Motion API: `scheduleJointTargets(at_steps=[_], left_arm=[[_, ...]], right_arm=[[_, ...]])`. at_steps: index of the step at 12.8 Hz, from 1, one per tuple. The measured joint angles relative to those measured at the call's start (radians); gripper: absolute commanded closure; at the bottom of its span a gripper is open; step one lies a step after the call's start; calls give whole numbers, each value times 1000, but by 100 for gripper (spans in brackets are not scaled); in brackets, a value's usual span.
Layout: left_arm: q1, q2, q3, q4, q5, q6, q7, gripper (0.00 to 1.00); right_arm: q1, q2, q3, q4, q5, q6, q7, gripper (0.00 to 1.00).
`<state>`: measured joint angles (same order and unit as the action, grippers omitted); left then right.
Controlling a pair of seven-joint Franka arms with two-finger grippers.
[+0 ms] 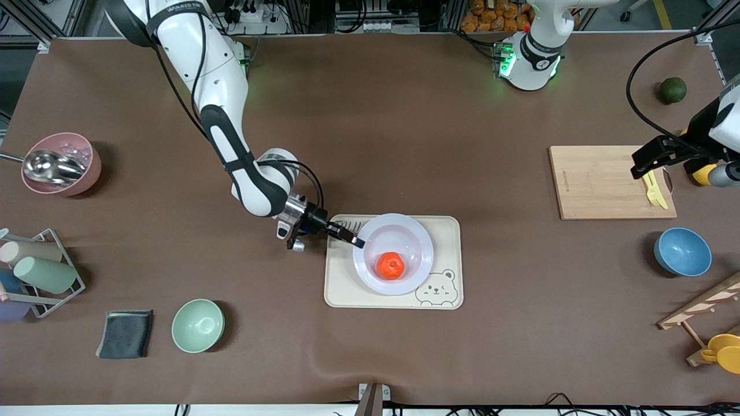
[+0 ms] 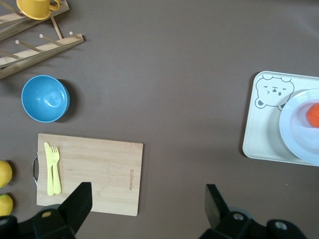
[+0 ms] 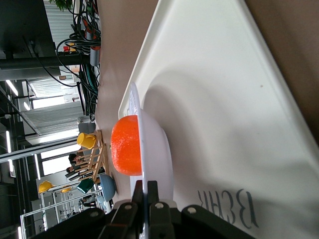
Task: Place orange and plate with both arms
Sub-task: 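Settle the plate on the tray and open the right gripper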
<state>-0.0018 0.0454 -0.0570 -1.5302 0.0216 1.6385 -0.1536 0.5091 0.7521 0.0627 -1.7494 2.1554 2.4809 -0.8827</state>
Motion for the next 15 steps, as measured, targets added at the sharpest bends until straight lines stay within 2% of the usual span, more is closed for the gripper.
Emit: scheduleJointTargets(at_steps=[4,6,13,15], left_arm=[[0,0,0,0,0,0,0,0],[0,0,0,0,0,0,0,0],[-1,0,-2,0,0,0,0,0],[-1,0,-2,1,0,0,0,0]], right_arm=[[-1,14,-4,16,-1,0,-9,100],[-1,20,-4,24,-1,0,-9,73],[-1,38,-7,32,-5,12,-8,67],[-2,38,-7,34,-43,33,8,67]])
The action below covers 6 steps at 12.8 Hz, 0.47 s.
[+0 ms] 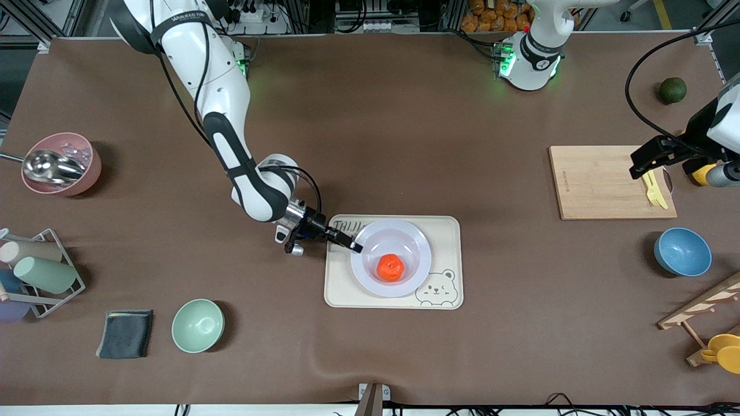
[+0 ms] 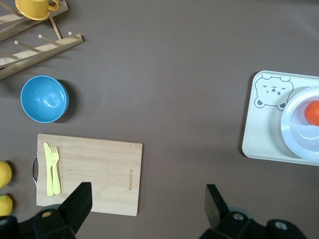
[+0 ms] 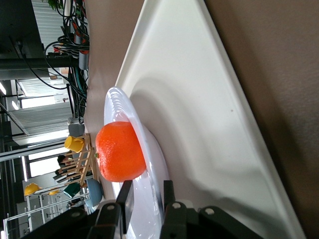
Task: Place orange and plate with both arms
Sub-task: 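Settle the plate on the tray and open the right gripper, then withdraw the right gripper away from the plate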
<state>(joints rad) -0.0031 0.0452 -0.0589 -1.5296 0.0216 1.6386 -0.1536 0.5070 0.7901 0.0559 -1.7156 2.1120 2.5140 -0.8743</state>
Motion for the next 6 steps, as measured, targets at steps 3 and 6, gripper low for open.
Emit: scheduleJointTargets(at_steps=[3,6], left_arm=[[1,-1,0,1,0,0,0,0],[1,-1,0,2,0,0,0,0]], right_arm=[[-13,0,-2,9,-176,13,163,67],[-32,0,-2,22,-307,15,289,67]])
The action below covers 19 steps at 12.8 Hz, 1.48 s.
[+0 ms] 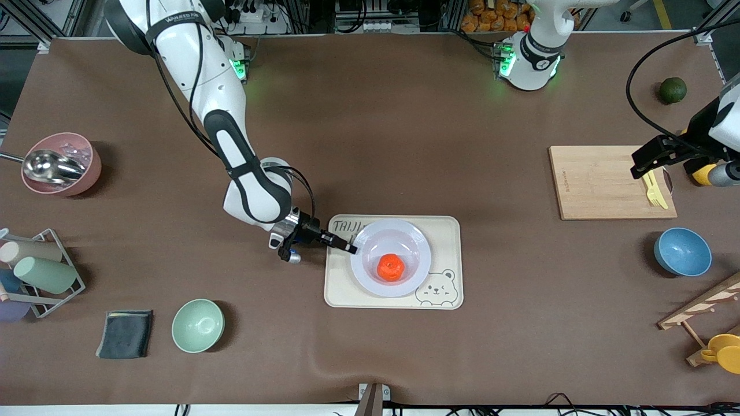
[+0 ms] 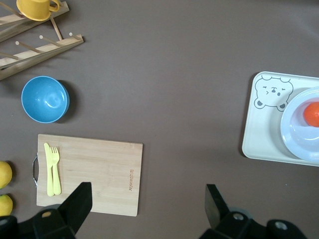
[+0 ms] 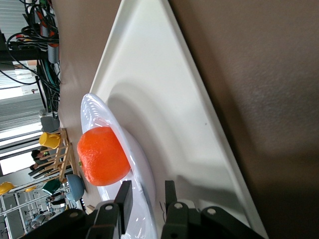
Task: Place orange and plate with both arms
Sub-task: 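Withdraw the right gripper away from the plate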
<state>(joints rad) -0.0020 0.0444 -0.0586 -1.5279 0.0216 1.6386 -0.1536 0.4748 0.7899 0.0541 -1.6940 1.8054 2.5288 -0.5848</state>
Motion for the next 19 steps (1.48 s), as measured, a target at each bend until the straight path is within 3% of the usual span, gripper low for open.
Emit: scheduleJointTargets(at_steps=[3,6,8,11,12,14,19], left_arm=[[0,0,0,1,0,0,0,0],[0,0,0,2,0,0,0,0],[0,0,0,2,0,0,0,0],[0,0,0,2,0,0,0,0],[0,0,0,2,0,0,0,0],[-1,0,0,2,0,0,0,0],[-3,0,-11,1,0,0,0,0]], right_arm=[[-18,-1,0,8,-145,-2,160,66],[-22,-14,0,31,-331,-7,407,44],[-34,-29,0,41,-430,-51,536,35],[-96,-41,-1,50,-488,-167,578,16],[-118,-45,-1,50,-509,-195,578,1],[-153,-56,-1,51,-584,-237,584,0],[-272,-130,-7,56,-905,-453,644,0]])
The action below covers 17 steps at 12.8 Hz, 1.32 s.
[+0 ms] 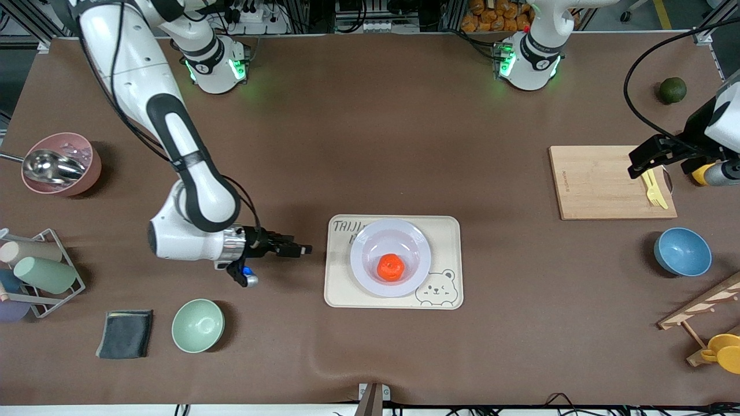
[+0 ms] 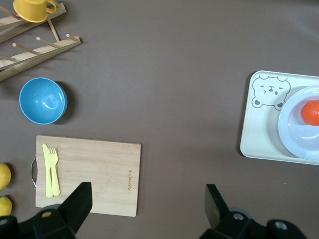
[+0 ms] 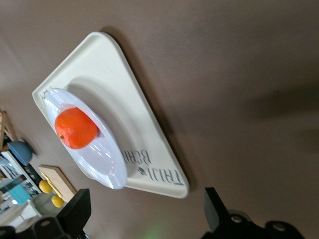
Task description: Place orange and plate with both arms
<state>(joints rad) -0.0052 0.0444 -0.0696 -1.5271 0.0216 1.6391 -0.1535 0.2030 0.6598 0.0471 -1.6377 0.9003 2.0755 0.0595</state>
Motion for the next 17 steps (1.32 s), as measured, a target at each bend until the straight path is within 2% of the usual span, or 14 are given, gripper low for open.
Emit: scheduleJointTargets(at_steps=[3,6,9,17], left_arm=[[-1,0,-3,-1,0,0,0,0],[-2,0,-3,-1,0,0,0,0],[-1,0,-3,-1,0,0,0,0],[1,0,-3,-1,0,0,0,0]], right_arm=[[-62,-55,-38,0,-159,-166,7,0],[-121,-81,-56,0,-226,-269,6,0],[-150,-99,-58,1,-313,-299,6,0],[-225,-183,-59,4,-382,-444,-26,0]])
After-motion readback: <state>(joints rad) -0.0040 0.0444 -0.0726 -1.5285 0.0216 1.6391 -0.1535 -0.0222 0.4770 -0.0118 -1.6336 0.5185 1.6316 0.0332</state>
